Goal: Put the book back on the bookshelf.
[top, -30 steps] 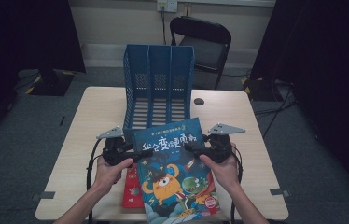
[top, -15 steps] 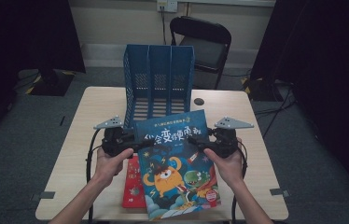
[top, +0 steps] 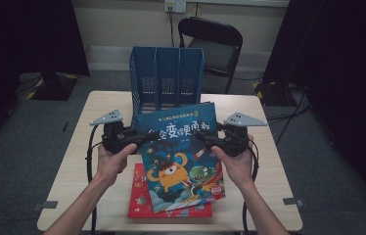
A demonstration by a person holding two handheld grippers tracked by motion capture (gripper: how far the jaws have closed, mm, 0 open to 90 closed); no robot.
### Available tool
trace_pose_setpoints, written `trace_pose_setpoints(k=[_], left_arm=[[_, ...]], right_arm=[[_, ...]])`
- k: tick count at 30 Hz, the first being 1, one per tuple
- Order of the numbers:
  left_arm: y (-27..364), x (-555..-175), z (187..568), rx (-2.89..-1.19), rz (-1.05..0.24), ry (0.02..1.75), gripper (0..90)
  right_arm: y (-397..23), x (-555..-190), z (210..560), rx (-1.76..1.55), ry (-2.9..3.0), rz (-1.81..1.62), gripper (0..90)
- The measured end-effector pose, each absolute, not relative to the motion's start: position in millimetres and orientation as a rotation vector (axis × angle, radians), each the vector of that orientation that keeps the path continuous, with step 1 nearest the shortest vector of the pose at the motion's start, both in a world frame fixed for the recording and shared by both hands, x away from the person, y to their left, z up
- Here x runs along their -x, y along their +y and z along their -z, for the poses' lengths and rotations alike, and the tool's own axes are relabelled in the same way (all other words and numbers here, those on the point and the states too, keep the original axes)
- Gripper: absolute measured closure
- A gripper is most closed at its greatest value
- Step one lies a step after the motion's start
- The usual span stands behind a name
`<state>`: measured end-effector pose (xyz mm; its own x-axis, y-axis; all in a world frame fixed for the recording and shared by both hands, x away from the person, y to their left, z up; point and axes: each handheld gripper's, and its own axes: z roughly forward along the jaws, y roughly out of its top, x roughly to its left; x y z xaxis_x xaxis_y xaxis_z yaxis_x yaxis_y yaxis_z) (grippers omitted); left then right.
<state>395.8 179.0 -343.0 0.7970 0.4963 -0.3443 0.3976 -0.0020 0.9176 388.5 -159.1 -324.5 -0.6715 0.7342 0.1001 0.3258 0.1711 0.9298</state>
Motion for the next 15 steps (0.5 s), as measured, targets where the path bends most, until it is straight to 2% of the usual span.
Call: trace_pose_setpoints(k=[10, 15], left_arm=[[181.1, -395.4, 315.6, -1.615, -0.157, 0.661, 66.9], [174.5, -382.9, 313.9, -1.612, -0.177, 0.598, 69.6]], right_arm=[[-150.4, -394.7, 307.2, -0.956, 2.042, -1.519, 35.8], [-152.8, -387.9, 308.3, -0.905, 2.023, -1.568, 36.0]])
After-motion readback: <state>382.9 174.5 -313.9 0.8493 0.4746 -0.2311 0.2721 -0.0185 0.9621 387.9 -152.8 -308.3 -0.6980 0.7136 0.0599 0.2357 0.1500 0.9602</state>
